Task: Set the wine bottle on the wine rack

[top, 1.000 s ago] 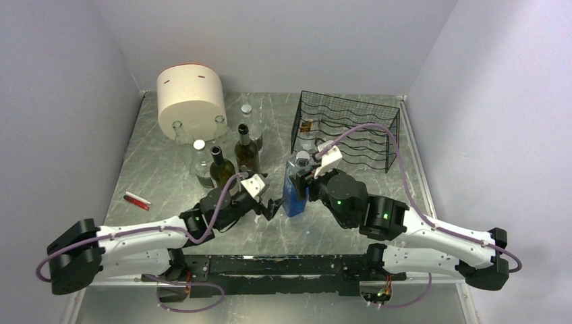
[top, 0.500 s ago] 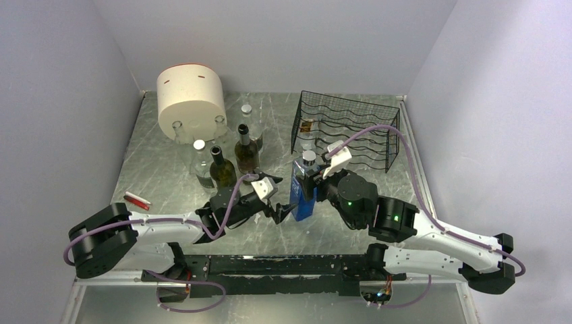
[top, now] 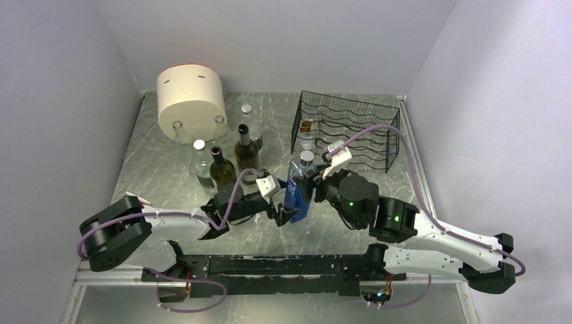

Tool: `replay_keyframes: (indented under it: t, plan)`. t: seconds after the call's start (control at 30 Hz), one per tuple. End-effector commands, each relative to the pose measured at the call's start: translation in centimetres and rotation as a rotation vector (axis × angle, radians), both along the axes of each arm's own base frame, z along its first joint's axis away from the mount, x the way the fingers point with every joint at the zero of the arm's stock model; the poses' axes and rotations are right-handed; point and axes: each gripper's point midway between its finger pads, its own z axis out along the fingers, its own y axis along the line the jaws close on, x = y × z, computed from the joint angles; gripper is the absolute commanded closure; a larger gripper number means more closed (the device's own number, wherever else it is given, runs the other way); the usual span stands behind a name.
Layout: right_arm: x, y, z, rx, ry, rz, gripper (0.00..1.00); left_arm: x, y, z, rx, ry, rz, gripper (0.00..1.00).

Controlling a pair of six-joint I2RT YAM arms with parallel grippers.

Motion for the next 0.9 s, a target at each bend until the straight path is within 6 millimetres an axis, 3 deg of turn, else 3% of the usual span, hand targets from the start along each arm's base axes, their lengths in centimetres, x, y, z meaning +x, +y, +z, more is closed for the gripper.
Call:
replay_keyframes:
  t: [0.0, 0.13, 0.4, 0.53, 0.6, 0.7, 0.77, 0.8, 0.87]
  plan:
    - [-0.2, 0.0, 7.2, 0.286, -0.078, 0.000, 0.83, 1.8, -1.1, 2.8, -0.091, 0.000, 0.057, 0.01]
    - [-0.2, -0.1, 7.3, 0.304, -0.072, -0.001, 0.82, 2.5, -1.3, 3.1, -0.112, -0.008, 0.086, 0.04]
    - [-0.2, -0.4, 7.5, 0.347, -0.067, -0.015, 0.80, 2.0, -2.2, 3.3, -0.119, -0.030, 0.030, 0.03]
    - [-0.2, -0.4, 7.3, 0.349, -0.063, -0.018, 0.79, 2.4, -2.3, 3.4, -0.123, -0.029, 0.044, 0.08]
    - [-0.2, -0.5, 7.1, 0.347, -0.052, -0.028, 0.77, 2.6, -2.2, 3.6, -0.131, -0.039, 0.061, 0.16]
    - [-0.2, -0.8, 6.9, 0.343, -0.030, -0.041, 0.70, 3.1, -2.0, 4.1, -0.132, -0.077, 0.086, 0.50]
    - [-0.3, -1.0, 6.7, 0.335, -0.014, -0.043, 0.58, 3.4, -1.9, 4.9, -0.132, -0.125, 0.092, 0.84]
    - [-0.5, -1.1, 6.7, 0.330, -0.009, -0.034, 0.51, 3.6, -1.9, 5.5, -0.136, -0.154, 0.101, 0.92]
    - [-1.3, -0.6, 6.4, 0.305, -0.006, 0.031, 0.36, 4.0, -1.7, 6.5, -0.145, -0.211, 0.120, 0.93]
